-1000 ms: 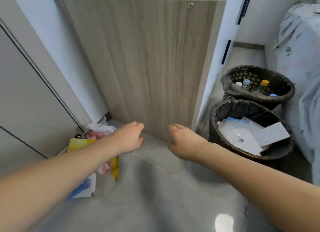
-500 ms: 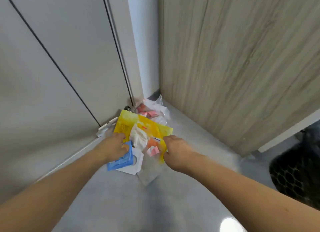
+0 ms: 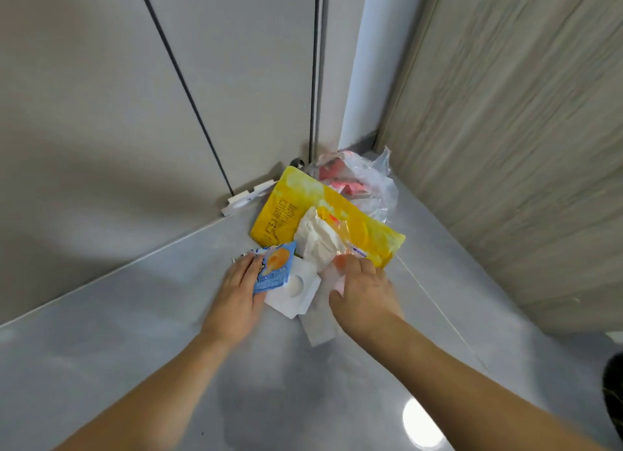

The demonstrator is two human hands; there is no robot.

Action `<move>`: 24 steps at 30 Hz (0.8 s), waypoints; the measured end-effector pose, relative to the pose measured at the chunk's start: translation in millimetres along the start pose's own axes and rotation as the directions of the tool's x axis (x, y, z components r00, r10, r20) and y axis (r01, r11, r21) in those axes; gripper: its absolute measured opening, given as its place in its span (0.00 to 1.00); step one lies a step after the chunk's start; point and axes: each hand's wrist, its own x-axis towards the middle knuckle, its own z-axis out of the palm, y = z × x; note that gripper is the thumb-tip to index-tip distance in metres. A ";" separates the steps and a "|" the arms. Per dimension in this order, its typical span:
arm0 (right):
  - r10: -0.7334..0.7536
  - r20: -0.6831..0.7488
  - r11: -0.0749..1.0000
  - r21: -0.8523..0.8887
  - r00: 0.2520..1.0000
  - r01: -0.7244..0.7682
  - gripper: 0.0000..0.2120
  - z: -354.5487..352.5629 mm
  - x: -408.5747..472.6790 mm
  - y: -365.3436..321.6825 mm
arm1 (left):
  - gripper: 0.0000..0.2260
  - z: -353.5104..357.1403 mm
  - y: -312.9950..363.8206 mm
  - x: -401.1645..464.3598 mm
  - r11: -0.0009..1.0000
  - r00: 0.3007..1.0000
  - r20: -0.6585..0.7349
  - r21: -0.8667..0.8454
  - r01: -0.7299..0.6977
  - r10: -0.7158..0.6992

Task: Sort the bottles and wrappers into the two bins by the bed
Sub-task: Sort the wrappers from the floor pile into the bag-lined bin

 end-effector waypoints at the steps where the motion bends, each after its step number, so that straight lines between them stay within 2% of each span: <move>1: -0.004 -0.041 1.000 -0.021 0.999 0.003 0.26 2.1 1.6 -1.7 | 0.27 -1.1 -0.5 0.4 0.998 0.999 -0.029 -0.060 0.024 -0.026; 4: -0.011 -0.161 0.999 -0.039 0.987 0.005 0.27 2.8 9.9 -6.8 | 0.21 -6.5 -9.5 0.2 0.974 0.975 -0.150 -0.183 0.134 -0.162; 7: 0.020 -0.211 0.999 -0.026 0.977 -0.026 0.29 -1.0 23.0 -13.4 | 0.19 -5.8 -26.9 -1.8 0.962 0.927 -0.270 -0.155 0.223 -0.259; 10: 0.009 -0.201 0.998 -0.060 0.980 -0.021 0.27 -3.0 37.3 -23.6 | 0.23 7.1 -36.0 -3.9 0.976 0.946 -0.239 -0.033 0.216 -0.218; 16: -0.153 -0.194 0.937 -0.341 0.969 0.079 0.12 2.7 60.9 -38.8 | 0.26 7.3 -34.3 -2.0 0.969 0.960 -0.188 0.091 0.229 -0.209; 19: -0.197 -0.170 0.924 -0.362 0.965 0.125 0.13 1.3 65.3 -43.0 | 0.26 6.9 -34.0 -2.0 0.968 0.961 -0.187 0.111 0.226 -0.203; 22: -0.179 -0.064 0.903 -0.407 0.982 0.138 0.19 1.3 65.5 -46.4 | 0.26 7.8 -33.5 -2.7 0.970 0.960 -0.202 0.113 0.217 -0.191; 24: -0.173 -0.026 0.879 -0.454 0.985 0.143 0.17 3.2 66.4 -48.0 | 0.26 7.6 -34.6 -2.2 0.969 0.960 -0.203 0.116 0.218 -0.192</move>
